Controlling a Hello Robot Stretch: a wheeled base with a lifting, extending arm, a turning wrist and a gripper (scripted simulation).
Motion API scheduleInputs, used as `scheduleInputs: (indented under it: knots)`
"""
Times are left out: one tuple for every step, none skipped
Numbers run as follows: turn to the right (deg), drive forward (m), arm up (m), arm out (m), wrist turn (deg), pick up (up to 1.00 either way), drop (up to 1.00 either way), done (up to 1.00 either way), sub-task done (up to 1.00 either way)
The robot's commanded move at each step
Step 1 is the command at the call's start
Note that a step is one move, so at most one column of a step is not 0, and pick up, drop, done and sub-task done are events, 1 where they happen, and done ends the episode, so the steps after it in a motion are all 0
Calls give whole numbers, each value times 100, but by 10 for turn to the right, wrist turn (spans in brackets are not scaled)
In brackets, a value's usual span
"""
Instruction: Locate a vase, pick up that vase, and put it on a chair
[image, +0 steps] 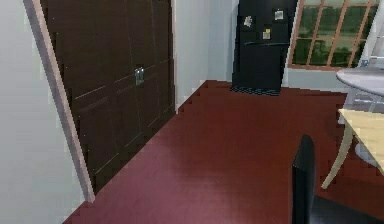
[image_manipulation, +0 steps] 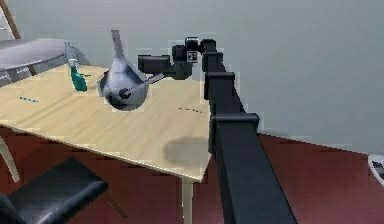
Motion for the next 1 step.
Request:
scheduleInputs:
  knots:
    - [0,0,0,0,-450,0,0,0,0]
